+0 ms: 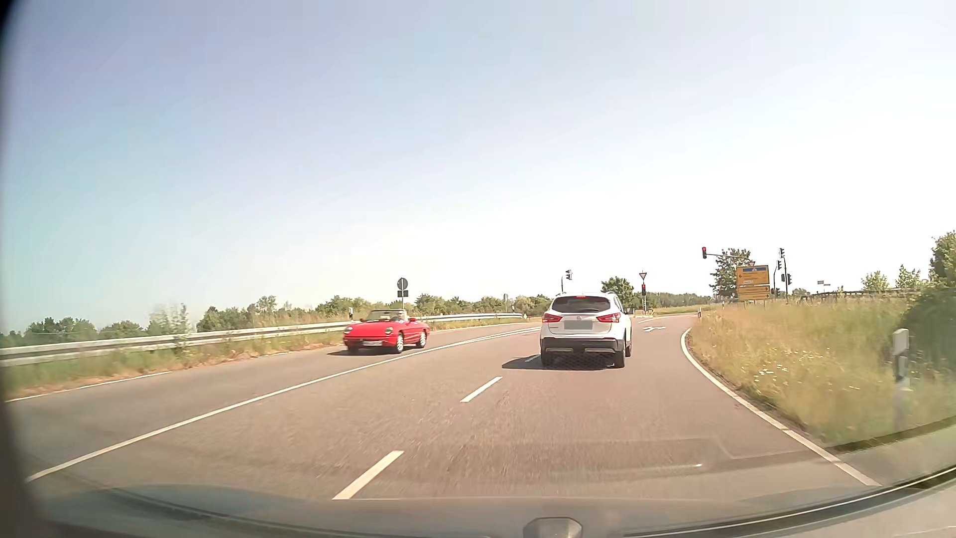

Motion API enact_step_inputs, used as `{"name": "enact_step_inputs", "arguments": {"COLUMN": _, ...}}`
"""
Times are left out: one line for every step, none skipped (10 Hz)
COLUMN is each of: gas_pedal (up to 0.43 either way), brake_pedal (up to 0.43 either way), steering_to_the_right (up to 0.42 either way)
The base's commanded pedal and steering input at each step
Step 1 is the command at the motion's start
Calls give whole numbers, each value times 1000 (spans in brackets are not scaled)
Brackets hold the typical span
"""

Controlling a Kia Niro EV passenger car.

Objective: Follow the waypoints while adhering to traffic rules and regulations

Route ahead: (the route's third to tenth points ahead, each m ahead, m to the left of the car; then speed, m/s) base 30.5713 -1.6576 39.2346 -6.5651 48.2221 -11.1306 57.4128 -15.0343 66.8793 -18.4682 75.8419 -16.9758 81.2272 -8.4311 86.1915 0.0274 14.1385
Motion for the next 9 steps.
{"name": "enact_step_inputs", "arguments": {"gas_pedal": 0, "brake_pedal": 122, "steering_to_the_right": 32}}
{"name": "enact_step_inputs", "arguments": {"gas_pedal": 0, "brake_pedal": 146, "steering_to_the_right": 32}}
{"name": "enact_step_inputs", "arguments": {"gas_pedal": 0, "brake_pedal": 152, "steering_to_the_right": 32}}
{"name": "enact_step_inputs", "arguments": {"gas_pedal": 0, "brake_pedal": 177, "steering_to_the_right": 32}}
{"name": "enact_step_inputs", "arguments": {"gas_pedal": 0, "brake_pedal": 177, "steering_to_the_right": 32}}
{"name": "enact_step_inputs", "arguments": {"gas_pedal": 0, "brake_pedal": 183, "steering_to_the_right": 33}}
{"name": "enact_step_inputs", "arguments": {"gas_pedal": 0, "brake_pedal": 189, "steering_to_the_right": 33}}
{"name": "enact_step_inputs", "arguments": {"gas_pedal": 0, "brake_pedal": 201, "steering_to_the_right": 33}}
{"name": "enact_step_inputs", "arguments": {"gas_pedal": 0, "brake_pedal": 207, "steering_to_the_right": 34}}
